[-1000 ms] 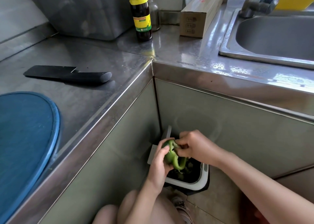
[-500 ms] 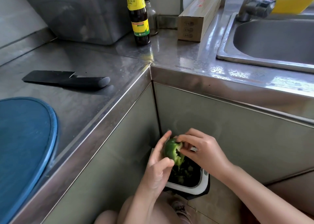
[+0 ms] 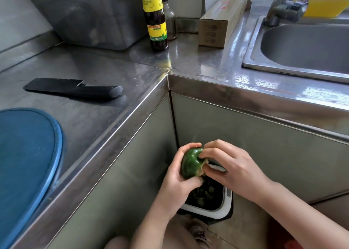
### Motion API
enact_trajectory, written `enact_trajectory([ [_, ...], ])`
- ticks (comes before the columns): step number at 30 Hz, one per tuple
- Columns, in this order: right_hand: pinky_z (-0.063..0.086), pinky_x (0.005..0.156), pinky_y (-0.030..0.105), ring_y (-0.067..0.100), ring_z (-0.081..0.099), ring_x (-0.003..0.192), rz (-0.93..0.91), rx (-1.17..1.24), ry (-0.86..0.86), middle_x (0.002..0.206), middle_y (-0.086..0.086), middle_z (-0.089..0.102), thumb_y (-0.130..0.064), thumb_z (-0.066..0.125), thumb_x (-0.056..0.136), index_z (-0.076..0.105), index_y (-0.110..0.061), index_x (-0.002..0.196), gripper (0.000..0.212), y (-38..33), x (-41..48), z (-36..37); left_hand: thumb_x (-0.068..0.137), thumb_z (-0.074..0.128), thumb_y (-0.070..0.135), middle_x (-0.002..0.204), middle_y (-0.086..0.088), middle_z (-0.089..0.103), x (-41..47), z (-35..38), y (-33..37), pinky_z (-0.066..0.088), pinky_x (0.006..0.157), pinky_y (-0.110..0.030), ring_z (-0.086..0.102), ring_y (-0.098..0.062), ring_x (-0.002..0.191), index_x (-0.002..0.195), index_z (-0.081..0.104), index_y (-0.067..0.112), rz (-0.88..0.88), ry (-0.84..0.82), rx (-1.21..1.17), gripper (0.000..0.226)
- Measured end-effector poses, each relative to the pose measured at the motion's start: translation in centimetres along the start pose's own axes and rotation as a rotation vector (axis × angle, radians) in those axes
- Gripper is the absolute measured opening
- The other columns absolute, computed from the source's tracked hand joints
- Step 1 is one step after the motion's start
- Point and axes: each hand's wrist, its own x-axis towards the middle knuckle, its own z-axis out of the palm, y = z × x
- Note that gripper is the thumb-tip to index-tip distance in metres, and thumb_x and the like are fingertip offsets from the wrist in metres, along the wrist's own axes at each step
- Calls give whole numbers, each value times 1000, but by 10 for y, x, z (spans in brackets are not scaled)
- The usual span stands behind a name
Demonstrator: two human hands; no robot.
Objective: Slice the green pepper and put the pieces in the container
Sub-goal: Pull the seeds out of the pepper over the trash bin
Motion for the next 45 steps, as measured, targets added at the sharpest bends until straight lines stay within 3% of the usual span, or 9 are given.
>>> enact_trajectory([
  [5, 37, 57, 11, 3, 40, 62, 172, 50, -160, 80, -10, 48, -21, 72, 68, 59, -13, 86, 23, 12, 12, 7, 67, 73, 54, 108, -4, 67, 15, 8, -21, 48, 82, -32, 62, -18, 103, 112, 61, 29, -75, 184, 12, 52],
  [7, 34, 53, 16, 7, 41, 59, 176, 15, -235, 76, -11, 42, -18, 73, 66, 56, -13, 81, 23, 22, 19, 15, 66, 69, 62, 108, -3, 67, 24, 11, -32, 47, 81, -33, 63, -19, 100, 107, 62, 35, -103, 279, 36, 50],
  [12, 41, 54, 30, 16, 47, 60, 245, 14, -313, 70, -6, 46, -10, 70, 65, 54, -11, 75, 19, 37, 26, 37, 71, 60, 58, 101, -10, 66, 34, 9, -46, 47, 75, -38, 57, -20, 81, 110, 60, 28, -168, 359, -30, 49],
  [18, 39, 47, 27, 22, 49, 51, 293, -5, -212, 63, -6, 43, -4, 69, 62, 49, -13, 67, 23, 28, 16, 57, 71, 61, 55, 114, -10, 65, 36, -2, -56, 49, 91, -44, 61, -25, 107, 112, 61, 23, -217, 386, -93, 51],
  [22, 42, 55, 29, 18, 51, 63, 377, 10, -195, 76, -8, 46, -2, 71, 67, 53, -12, 79, 24, 27, 15, 64, 76, 62, 45, 112, -13, 66, 39, -8, -56, 49, 92, -43, 62, -26, 106, 116, 57, 15, -245, 429, -216, 50],
  [29, 40, 65, 9, 11, 58, 67, 415, 158, -172, 77, -2, 63, -22, 75, 78, 73, -11, 86, 13, 37, 21, 53, 90, 52, 43, 112, -20, 65, 41, -17, -50, 55, 83, -43, 69, -30, 93, 120, 54, 7, -326, 620, -467, 47],
  [35, 41, 66, 33, 30, 58, 72, 542, 24, -260, 74, 7, 58, -23, 54, 94, 67, -2, 80, 28, 50, 10, 56, 93, 41, 48, 90, -21, 70, 36, -18, -43, 57, 69, -38, 70, -31, 72, 107, 58, 1, -359, 572, -607, 52],
  [39, 48, 78, 24, 20, 65, 89, 439, 71, -165, 101, 4, 69, -15, 63, 89, 70, -11, 107, 21, 46, 11, 46, 94, 38, 48, 88, -22, 70, 34, -17, -38, 58, 68, -39, 69, -34, 71, 104, 59, -3, -359, 536, -659, 56],
  [45, 51, 63, 26, 21, 62, 73, 110, -79, -338, 85, 2, 62, -21, 79, 71, 70, -12, 95, 28, 36, 16, 44, 95, 37, 46, 95, -16, 71, 29, -11, -35, 59, 70, -38, 70, -26, 80, 108, 61, 4, -394, 445, -583, 50],
])
